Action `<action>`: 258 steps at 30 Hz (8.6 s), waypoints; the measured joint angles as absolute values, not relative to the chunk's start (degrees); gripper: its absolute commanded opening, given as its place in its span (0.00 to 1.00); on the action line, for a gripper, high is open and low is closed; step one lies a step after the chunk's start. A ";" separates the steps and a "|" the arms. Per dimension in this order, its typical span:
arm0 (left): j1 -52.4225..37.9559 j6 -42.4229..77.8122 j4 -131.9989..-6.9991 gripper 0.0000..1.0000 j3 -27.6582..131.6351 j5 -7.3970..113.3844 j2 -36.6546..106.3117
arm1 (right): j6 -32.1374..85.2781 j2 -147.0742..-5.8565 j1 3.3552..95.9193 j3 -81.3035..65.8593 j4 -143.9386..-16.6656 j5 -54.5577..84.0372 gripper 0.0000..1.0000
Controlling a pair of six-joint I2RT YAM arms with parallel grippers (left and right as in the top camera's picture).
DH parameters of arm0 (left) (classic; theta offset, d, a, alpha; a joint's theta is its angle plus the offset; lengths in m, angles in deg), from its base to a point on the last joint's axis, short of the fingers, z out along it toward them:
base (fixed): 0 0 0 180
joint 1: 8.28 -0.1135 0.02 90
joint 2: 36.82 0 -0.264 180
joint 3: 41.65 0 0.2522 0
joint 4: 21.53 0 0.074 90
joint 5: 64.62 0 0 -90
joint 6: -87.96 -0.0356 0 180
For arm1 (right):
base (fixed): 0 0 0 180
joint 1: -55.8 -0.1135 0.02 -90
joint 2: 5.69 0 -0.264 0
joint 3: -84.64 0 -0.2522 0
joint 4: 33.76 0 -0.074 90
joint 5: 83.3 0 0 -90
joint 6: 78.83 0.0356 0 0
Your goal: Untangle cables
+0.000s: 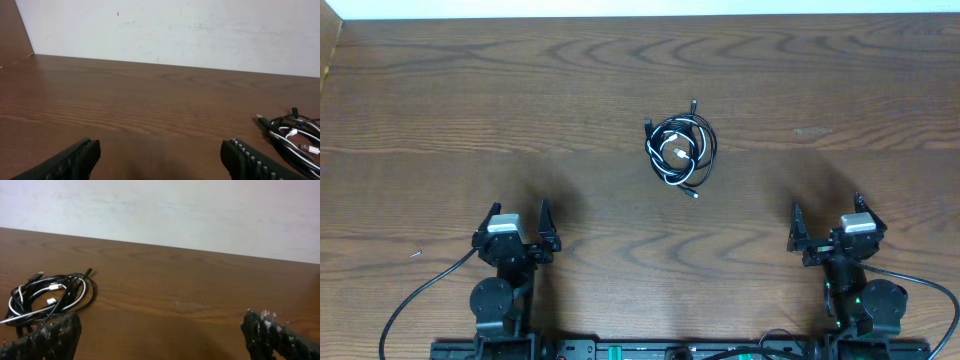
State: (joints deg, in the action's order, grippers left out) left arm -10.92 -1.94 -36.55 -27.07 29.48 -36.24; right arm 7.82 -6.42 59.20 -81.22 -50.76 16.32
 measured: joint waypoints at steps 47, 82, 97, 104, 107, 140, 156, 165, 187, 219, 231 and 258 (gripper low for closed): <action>-10.92 -1.94 -36.55 0.83 -27.07 29.48 -36.24 | 7.82 -6.42 59.20 -81.22 -50.76 16.26 0.99; -10.92 -2.34 -38.87 0.84 -25.30 34.24 -35.61 | -2.54 -6.45 59.20 -78.44 -50.48 19.19 0.99; -10.92 -7.58 -41.84 0.84 -7.29 37.87 -14.08 | -3.44 -17.11 59.20 -68.69 -50.33 23.52 0.99; -10.92 -9.42 -51.39 0.84 5.06 39.49 -0.70 | -4.77 -29.05 59.20 -60.28 -51.22 27.41 0.99; -10.92 -10.32 -55.57 0.84 10.48 40.16 4.39 | -5.17 -34.99 59.20 -56.02 -52.62 29.46 0.99; 3.18 -17.31 -85.20 0.84 55.49 40.56 45.88 | -11.20 -91.89 56.03 -4.17 -92.79 44.02 0.99; 8.56 -13.48 -85.86 0.84 55.49 40.60 46.77 | 1.78 -92.39 55.77 -4.08 -87.57 45.90 0.80; 8.56 -2.32 -85.07 0.77 55.51 40.58 53.44 | 12.32 -101.11 51.35 -4.02 -86.63 39.73 0.64; 8.56 5.47 -84.81 0.76 55.51 40.56 58.44 | 24.91 -120.37 39.18 -3.76 -78.11 38.53 0.01; 8.58 4.61 -79.72 0.76 55.51 52.69 58.44 | 36.95 -95.56 44.05 5.56 -86.00 36.74 0.01; 8.80 3.45 -72.50 0.77 53.72 58.81 58.44 | 38.79 -95.56 44.05 5.56 -87.77 33.66 0.01; 20.45 7.45 -45.29 0.52 48.36 68.62 73.68 | 38.64 -95.58 44.05 5.56 -90.67 33.59 0.01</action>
